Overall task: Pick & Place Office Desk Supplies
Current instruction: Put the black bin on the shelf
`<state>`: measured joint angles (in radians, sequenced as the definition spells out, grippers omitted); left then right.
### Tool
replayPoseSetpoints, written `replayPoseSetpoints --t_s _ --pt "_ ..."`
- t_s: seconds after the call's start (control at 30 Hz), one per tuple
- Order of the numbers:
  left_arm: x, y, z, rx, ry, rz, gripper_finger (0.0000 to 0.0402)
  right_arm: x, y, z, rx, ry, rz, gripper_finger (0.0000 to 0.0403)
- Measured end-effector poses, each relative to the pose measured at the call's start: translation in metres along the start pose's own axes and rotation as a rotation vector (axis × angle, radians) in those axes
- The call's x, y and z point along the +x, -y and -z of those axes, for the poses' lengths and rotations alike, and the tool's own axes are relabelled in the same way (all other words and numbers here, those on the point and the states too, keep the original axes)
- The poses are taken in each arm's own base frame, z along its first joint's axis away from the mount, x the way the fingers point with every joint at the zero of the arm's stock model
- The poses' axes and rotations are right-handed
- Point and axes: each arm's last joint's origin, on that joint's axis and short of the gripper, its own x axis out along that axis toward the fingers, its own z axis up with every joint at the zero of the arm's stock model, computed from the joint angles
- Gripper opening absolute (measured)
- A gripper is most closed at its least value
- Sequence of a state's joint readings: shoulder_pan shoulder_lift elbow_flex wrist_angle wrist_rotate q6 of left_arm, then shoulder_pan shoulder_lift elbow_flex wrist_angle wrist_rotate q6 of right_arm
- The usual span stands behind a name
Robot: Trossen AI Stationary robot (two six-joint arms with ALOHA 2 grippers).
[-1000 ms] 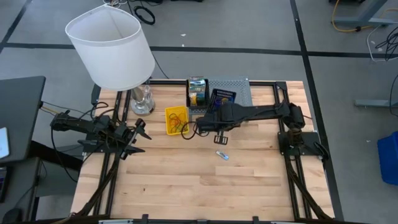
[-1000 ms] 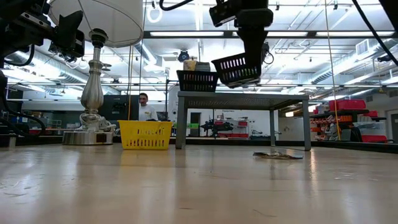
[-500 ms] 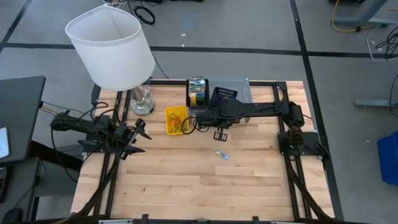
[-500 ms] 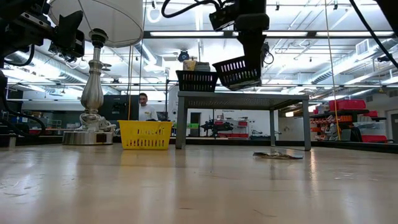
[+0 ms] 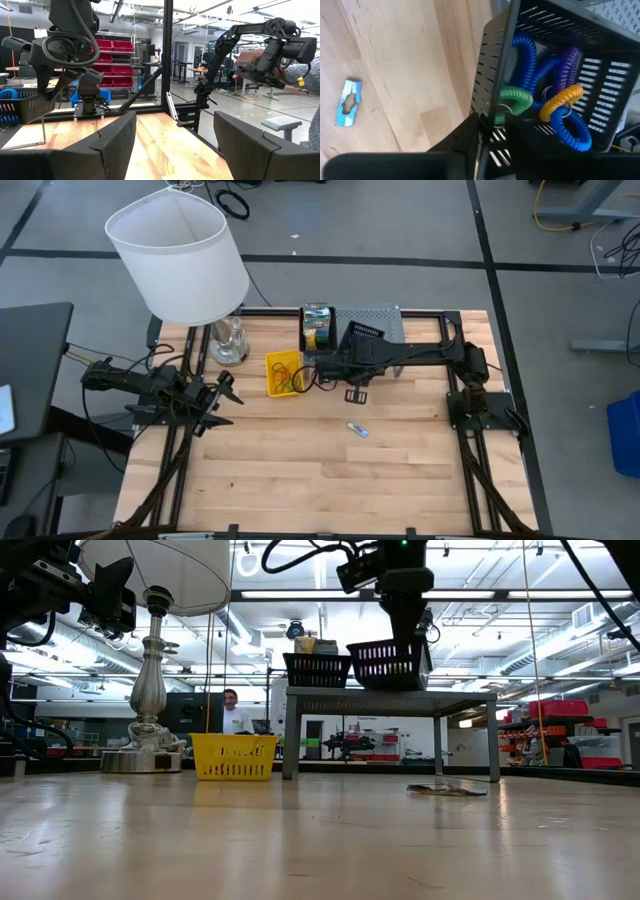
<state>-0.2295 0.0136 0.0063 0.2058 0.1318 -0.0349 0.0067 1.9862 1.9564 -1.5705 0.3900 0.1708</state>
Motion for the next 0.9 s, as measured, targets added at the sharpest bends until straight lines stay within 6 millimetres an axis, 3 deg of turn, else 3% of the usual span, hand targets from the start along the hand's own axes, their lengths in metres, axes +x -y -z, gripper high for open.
replayPoseSetpoints --t_s 0.37,0.9 --pt "0.000 0.000 0.000 0.000 0.000 0.000 0.0268 0.000 0.002 0.000 -0.005 0.008 0.051 0.0178" --pt "0.000 0.000 0.000 0.000 0.000 0.001 0.0268 0.002 0.012 -0.002 -0.028 0.022 0.207 0.0172"
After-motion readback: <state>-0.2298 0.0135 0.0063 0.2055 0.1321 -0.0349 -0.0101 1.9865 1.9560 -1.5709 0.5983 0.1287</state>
